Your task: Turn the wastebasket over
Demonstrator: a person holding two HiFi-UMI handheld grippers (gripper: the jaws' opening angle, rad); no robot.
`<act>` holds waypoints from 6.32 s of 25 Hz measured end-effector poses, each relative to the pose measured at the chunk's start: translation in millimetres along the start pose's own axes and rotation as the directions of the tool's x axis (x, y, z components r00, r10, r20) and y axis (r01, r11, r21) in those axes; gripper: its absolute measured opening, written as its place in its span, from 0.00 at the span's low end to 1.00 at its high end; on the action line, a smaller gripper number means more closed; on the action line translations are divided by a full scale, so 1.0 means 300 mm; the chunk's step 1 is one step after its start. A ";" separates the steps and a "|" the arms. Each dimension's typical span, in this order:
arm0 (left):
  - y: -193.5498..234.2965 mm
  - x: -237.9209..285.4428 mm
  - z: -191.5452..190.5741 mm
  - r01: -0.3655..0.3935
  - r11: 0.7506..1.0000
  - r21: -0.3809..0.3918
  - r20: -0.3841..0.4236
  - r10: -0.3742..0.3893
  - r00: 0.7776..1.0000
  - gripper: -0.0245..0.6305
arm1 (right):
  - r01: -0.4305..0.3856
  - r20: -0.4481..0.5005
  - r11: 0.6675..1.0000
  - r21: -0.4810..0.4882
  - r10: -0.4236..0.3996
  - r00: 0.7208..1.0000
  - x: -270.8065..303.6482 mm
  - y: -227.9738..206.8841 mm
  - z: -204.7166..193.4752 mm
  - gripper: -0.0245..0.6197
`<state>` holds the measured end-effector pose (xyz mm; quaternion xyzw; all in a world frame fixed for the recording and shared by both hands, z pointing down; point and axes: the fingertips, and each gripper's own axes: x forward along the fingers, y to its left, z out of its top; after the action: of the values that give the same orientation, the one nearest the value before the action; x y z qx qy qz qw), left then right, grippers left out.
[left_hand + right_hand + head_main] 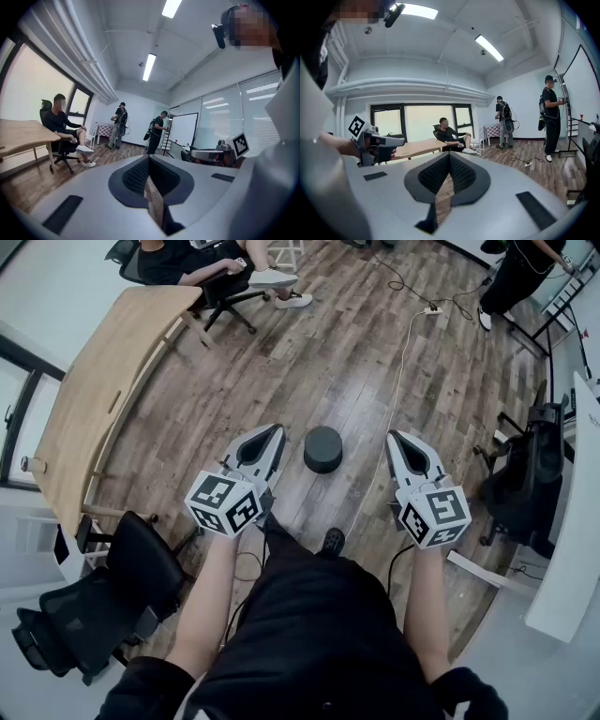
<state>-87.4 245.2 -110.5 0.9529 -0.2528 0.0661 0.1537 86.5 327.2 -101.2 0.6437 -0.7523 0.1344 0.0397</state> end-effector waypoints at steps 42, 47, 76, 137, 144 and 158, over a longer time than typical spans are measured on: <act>0.093 0.112 -0.125 -0.036 0.996 -0.081 -0.079 0.029 0.996 0.06 | -0.071 -0.085 0.990 0.125 0.082 0.993 0.156 -0.056 -0.119 0.09; 0.190 0.248 -0.102 0.001 0.996 -0.093 -0.089 -0.009 0.996 0.06 | -0.067 -0.134 0.993 0.093 0.079 0.988 0.312 -0.109 -0.095 0.09; 0.463 0.697 -0.363 -0.108 0.954 -0.278 -0.284 0.025 0.958 0.06 | -0.253 -0.444 0.962 0.098 0.270 0.854 0.828 -0.314 -0.301 0.09; 0.852 0.835 -2.297 -0.330 0.807 -0.489 -0.683 -0.118 0.721 0.60 | -0.334 -0.909 0.910 0.247 0.337 0.247 1.169 -0.450 -2.290 0.57; 0.836 0.831 -2.406 -0.355 0.788 -0.503 -0.711 -0.144 0.689 0.60 | -0.349 -0.921 0.902 0.253 0.335 0.198 1.157 -0.476 -2.383 0.58; 0.833 0.848 -2.430 -0.257 0.777 -0.575 -0.691 -0.292 0.661 0.59 | -0.395 -0.892 0.847 0.356 0.433 0.125 1.169 -0.469 -2.399 0.58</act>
<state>-28.3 159.5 694.3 0.7322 -0.1634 0.3621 0.5533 83.8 154.6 693.2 0.1949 -0.7158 0.5108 0.4344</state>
